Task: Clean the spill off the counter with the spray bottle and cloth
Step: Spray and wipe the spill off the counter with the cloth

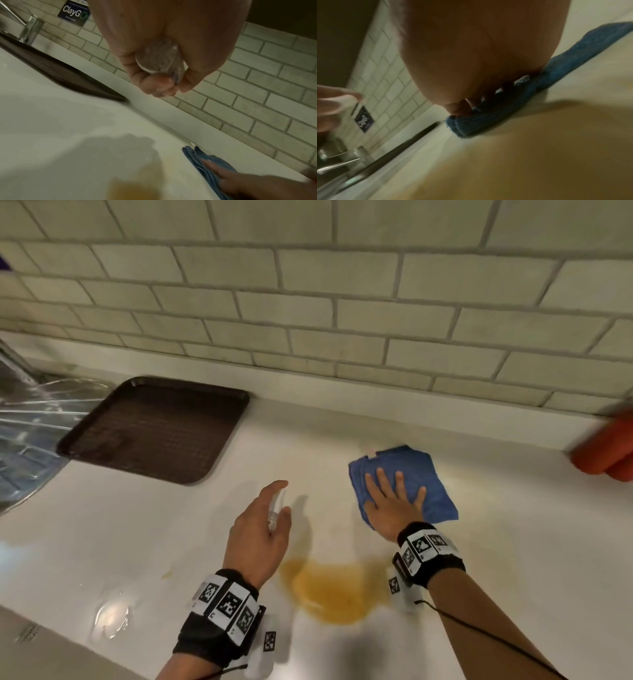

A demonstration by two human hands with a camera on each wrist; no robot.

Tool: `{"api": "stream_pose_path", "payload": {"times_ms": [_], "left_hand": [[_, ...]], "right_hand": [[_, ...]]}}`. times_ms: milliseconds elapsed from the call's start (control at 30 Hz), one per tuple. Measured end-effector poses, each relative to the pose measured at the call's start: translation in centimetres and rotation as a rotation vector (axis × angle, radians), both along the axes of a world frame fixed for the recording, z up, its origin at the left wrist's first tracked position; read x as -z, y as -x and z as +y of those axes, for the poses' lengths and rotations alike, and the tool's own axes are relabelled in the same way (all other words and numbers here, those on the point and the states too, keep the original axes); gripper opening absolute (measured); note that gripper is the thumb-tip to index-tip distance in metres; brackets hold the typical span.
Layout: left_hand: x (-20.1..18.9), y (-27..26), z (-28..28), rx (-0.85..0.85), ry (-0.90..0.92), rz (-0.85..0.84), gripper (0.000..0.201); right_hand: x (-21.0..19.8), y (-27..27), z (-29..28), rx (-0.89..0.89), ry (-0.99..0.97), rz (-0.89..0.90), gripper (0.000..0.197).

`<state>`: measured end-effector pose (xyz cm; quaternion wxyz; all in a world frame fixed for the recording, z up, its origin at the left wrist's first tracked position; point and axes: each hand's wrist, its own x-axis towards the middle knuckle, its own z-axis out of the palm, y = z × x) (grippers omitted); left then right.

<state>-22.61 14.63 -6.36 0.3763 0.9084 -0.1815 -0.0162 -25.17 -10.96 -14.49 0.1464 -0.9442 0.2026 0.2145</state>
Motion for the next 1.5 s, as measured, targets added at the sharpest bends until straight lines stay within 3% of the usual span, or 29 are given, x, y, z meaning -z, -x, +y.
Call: {"api": "stream_pose_path", "payload": {"times_ms": [133, 267, 367, 467, 700, 867, 967, 1167, 1267, 1500], "left_hand": [[0.2, -0.1, 0.5, -0.022, -0.029, 0.014, 0.027], [0.6, -0.1, 1.3, -0.033, -0.013, 0.036, 0.024], [0.6, -0.3, 1.9, -0.001, 0.013, 0.063, 0.029], [0.6, -0.7, 2.9, 0.022, 0.025, 0.068, 0.032], [1.0, -2.4, 6.4, 0.055, 0.042, 0.077, 0.034], [1.5, -4.2, 9.5, 0.067, 0.055, 0.088, 0.034], [1.6, -5.5, 10.9, 0.071, 0.061, 0.103, 0.034], [1.8, -7.9, 11.5, 0.147, 0.068, 0.126, 0.038], [1.9, -8.3, 10.9, 0.217, 0.076, 0.133, 0.037], [2.1, -7.3, 9.1, 0.404, 0.089, 0.207, 0.035]], "right_hand": [[0.9, 5.9, 3.6, -0.086, 0.066, -0.078, 0.07], [2.5, 11.6, 5.7, -0.023, 0.126, -0.158, 0.061], [1.8, 12.6, 6.0, 0.047, 0.076, -0.14, 0.061], [0.7, 10.4, 5.7, 0.066, 0.042, -0.045, 0.074], [-0.3, -1.8, 4.0, 0.104, 0.009, 0.003, 0.057], [-0.7, -8.3, 7.5, 0.031, 0.001, 0.016, 0.057], [-0.5, -9.0, 11.3, -0.099, 0.028, -0.014, 0.057], [-0.1, -4.0, 18.3, -0.225, 0.098, -0.04, 0.075], [0.7, -0.3, 19.8, -0.126, 0.158, -0.139, 0.057], [1.0, 7.1, 19.0, 0.122, 0.158, -0.134, 0.056]]}}
